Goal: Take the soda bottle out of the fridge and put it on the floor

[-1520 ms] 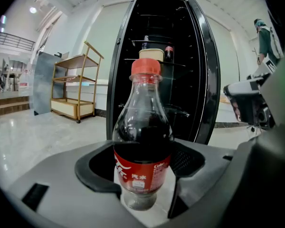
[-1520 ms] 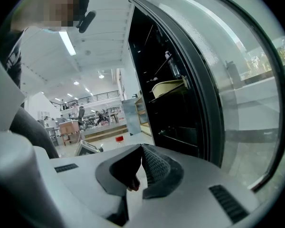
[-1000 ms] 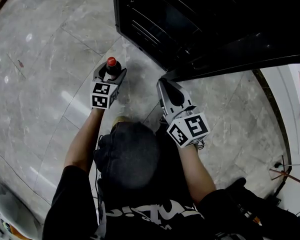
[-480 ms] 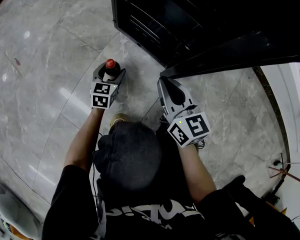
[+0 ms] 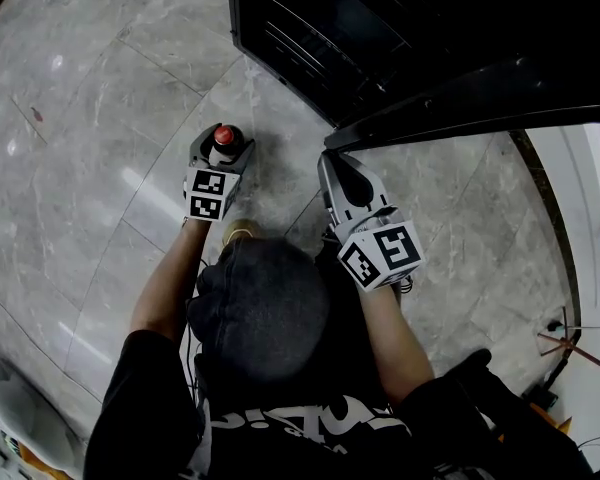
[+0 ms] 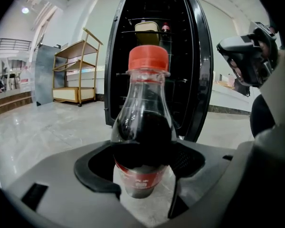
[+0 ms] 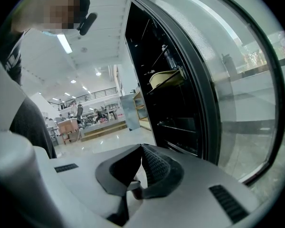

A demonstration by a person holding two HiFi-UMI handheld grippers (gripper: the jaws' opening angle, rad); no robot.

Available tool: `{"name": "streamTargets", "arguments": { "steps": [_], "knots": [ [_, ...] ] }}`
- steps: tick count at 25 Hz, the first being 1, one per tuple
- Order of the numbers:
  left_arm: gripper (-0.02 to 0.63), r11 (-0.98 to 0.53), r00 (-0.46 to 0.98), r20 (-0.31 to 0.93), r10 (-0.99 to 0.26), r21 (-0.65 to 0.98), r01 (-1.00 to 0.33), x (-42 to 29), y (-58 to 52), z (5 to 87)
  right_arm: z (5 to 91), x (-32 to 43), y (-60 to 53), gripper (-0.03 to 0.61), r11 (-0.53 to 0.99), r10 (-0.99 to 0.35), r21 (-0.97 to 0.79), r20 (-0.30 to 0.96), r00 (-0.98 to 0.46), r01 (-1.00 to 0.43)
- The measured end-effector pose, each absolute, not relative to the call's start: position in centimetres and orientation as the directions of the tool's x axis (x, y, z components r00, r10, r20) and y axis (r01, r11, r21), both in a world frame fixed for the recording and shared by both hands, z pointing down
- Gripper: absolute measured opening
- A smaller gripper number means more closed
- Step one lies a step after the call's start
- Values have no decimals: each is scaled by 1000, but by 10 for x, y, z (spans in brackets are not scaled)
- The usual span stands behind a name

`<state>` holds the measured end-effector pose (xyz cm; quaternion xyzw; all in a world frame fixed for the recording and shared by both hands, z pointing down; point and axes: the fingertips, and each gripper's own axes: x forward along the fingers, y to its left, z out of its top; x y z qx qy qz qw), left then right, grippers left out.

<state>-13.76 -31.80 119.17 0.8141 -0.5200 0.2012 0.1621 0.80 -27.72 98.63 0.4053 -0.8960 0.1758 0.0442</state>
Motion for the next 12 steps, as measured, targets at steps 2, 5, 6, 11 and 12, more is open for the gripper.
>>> {"name": "streamTargets", "arguments": {
  "steps": [2,5,6,11,12],
  "knots": [
    [314,-416,379,499,-779,41,-908,-134,-317,1192,988,8,-276,25,610,-709,-283,224,-669,-740],
    [314,-421,379,501,-779,30,-906,-130,-317,1192,989,8,-275,25,611,-708,-284,223,-671,-739],
    [314,-420,378,501,-779,32,-907,-130,-317,1192,989,8,-274,25,612,-706,-285,224,-672,-738],
    [316,-423,378,494,-783,23,-906,-130,-319,1188,990,10,-275,25,610,-708,-286,222,-670,-739],
    [316,-422,379,490,-785,25,-906,-130,-319,1186,990,10,-275,25,610,-708,-286,222,-670,-739]
  ]
}}
